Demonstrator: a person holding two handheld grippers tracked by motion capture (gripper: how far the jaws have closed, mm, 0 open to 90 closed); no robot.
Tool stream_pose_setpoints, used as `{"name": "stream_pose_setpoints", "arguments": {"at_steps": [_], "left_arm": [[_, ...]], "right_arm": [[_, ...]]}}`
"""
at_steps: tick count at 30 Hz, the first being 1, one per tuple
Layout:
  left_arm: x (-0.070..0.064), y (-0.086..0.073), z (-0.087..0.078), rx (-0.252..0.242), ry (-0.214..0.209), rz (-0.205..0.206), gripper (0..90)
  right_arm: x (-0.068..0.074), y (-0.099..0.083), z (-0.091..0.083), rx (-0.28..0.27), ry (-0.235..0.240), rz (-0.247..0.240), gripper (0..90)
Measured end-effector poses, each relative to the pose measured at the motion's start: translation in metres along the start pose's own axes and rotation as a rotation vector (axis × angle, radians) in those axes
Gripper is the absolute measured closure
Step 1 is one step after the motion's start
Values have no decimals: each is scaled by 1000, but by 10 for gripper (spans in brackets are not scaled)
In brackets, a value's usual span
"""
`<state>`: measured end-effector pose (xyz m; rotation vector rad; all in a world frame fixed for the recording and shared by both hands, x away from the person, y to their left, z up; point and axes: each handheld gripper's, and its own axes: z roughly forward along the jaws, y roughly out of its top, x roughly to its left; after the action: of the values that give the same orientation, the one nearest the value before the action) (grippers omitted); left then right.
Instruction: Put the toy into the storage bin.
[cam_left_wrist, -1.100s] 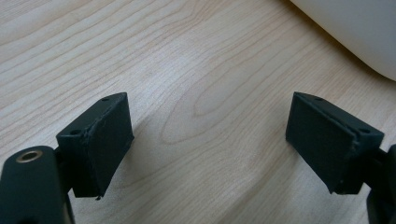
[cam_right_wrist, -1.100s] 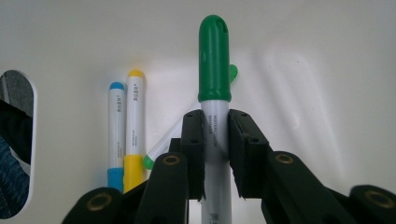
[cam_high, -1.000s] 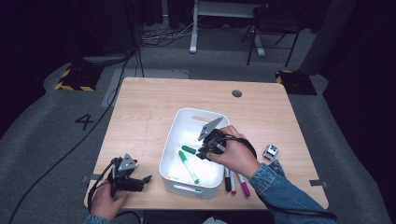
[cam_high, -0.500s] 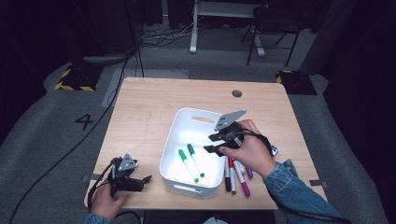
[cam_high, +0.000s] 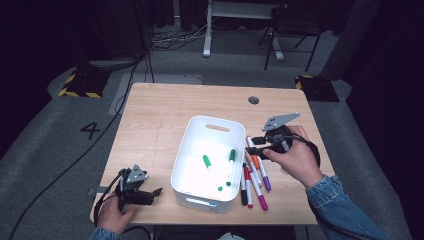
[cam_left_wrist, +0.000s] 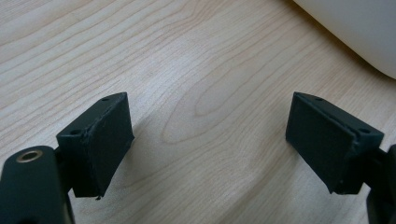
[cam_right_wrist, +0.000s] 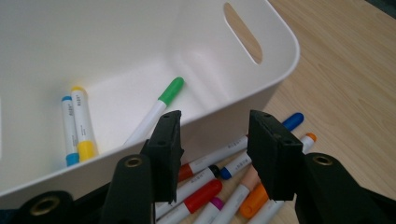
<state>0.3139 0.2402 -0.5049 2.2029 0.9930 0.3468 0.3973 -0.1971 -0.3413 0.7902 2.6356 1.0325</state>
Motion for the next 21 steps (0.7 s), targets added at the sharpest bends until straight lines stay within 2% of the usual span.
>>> {"name": "stream_pose_setpoints", "arguments": {"at_steps": [1, 4, 5, 6, 9, 17, 21], "left_arm": [[0, 0, 0, 0, 0, 0, 151], [0, 0, 0, 0, 0, 0, 151], [0, 0, 0, 0, 0, 0, 150], [0, 0, 0, 0, 0, 0, 150], [0, 0, 0, 0, 0, 0, 151], [0, 0, 0, 0, 1, 1, 150], [0, 0, 0, 0, 0, -1, 150]], "right_arm": [[-8, -7, -2, 2, -14, 25, 554], [-14, -13, -3, 15, -35, 47, 557], [-21, -22, -2, 38, -52, 67, 564], [-23, -24, -1, 43, -48, 70, 565], [-28, -35, 5, 73, -70, 85, 566], [-38, -55, 23, 123, -77, 100, 571], [-41, -68, 35, 164, -87, 123, 565]]}}
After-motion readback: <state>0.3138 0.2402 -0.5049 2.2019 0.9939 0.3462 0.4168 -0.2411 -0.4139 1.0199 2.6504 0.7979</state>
